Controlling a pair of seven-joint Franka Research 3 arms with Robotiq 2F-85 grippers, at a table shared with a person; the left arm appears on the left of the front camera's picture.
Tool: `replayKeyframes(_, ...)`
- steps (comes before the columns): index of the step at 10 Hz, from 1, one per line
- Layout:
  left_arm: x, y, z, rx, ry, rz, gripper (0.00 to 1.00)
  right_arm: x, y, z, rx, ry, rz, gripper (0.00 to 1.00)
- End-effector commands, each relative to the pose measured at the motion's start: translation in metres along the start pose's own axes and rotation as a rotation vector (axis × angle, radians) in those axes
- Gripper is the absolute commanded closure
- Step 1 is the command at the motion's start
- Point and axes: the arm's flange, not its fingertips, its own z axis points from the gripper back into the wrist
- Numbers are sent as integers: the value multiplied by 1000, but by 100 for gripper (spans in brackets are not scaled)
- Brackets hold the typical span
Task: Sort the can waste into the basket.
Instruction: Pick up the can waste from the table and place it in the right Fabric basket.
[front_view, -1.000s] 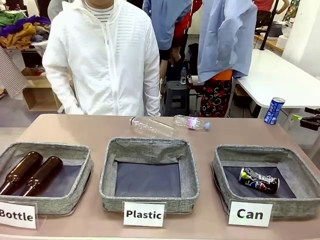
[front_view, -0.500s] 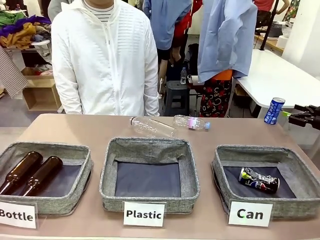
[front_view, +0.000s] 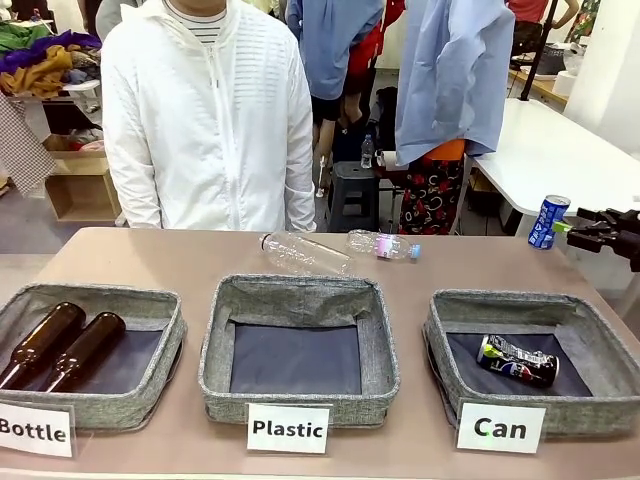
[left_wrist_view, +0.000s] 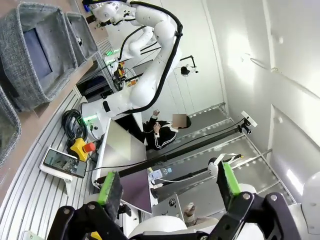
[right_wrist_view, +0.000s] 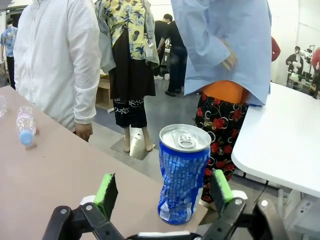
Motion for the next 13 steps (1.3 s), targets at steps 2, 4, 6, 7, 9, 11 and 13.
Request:
replayKeyframes(2, -1, -2, -1, -10, 5, -26, 0, 1, -1, 0, -2, -1, 2, 0)
replayKeyframes(4, -1, -2, -1, -10, 5, -26, 0, -3, -8, -8, -21, 34, -28, 0)
replayKeyframes(6, -1, -2, -1, -10, 5, -26, 0, -11, -19, -23, -47, 50, -61, 0)
replayKeyframes(7, -1, -2, -1, -10, 5, -26, 0, -14, -23, -30, -56, 42, -73, 0)
replayKeyframes(9, -1, -2, -1, -10, 5, -26, 0, -17, -27, -43, -50, 37, -87, 0)
replayKeyframes(11, -1, -2, -1, -10, 5, -26, 0, -18, -31, -57, -28, 26, -111, 0)
replayKeyframes(13, -1, -2, -1, -10, 5, -26, 0, -15, -33, -64, 33, 7, -129, 22)
